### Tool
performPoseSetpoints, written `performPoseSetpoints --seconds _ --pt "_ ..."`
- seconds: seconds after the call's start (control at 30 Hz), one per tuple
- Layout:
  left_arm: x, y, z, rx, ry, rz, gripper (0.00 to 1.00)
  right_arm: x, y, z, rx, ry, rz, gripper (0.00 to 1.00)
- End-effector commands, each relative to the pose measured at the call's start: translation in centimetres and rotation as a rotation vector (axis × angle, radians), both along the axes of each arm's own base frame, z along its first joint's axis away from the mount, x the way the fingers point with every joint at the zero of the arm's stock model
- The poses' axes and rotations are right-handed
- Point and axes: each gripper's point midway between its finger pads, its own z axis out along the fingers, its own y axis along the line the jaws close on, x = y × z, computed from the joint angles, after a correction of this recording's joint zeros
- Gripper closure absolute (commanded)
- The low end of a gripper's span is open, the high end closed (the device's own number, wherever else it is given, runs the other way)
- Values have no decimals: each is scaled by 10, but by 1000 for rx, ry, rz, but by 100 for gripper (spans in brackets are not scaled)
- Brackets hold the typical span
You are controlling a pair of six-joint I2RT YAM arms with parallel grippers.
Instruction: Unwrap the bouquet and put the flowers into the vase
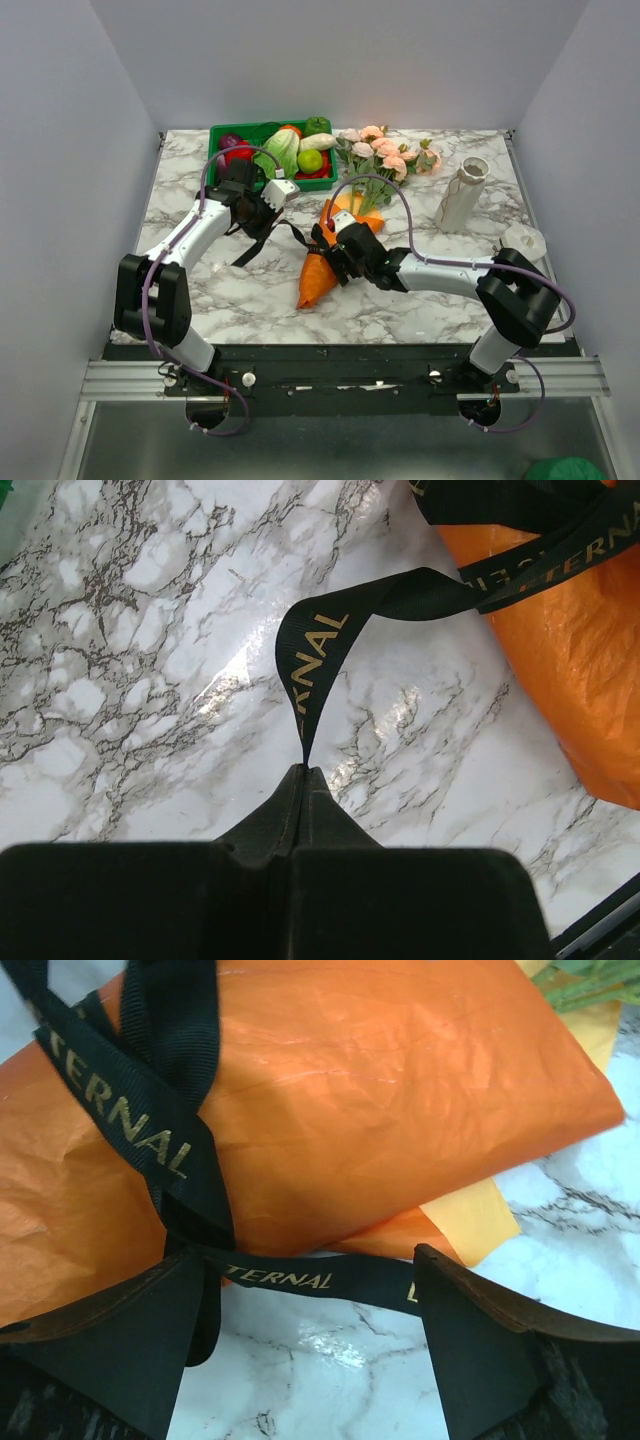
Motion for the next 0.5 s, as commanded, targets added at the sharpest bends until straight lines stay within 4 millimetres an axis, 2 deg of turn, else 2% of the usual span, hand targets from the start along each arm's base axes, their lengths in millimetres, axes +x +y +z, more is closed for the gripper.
performPoseSetpoints --seconds 0.0,0.13,0.23,0.3,0.33,0.47 --pt "9 -2 8 -9 -26 5 100 1 41 11 105 7 151 11" --pt "9 -1 7 -4 -28 11 100 -13 60 20 197 53 237 28" --pt "11 1 7 5 -31 15 100 -26 65 25 244 82 289 33" --pt "11 2 7 10 -35 15 100 -33 64 29 270 99 310 33" --pt "12 3 8 13 -39 18 100 -36 62 30 279 103 310 29" --pt "13 4 12 15 -52 23 100 -34 33 44 352 89 224 26"
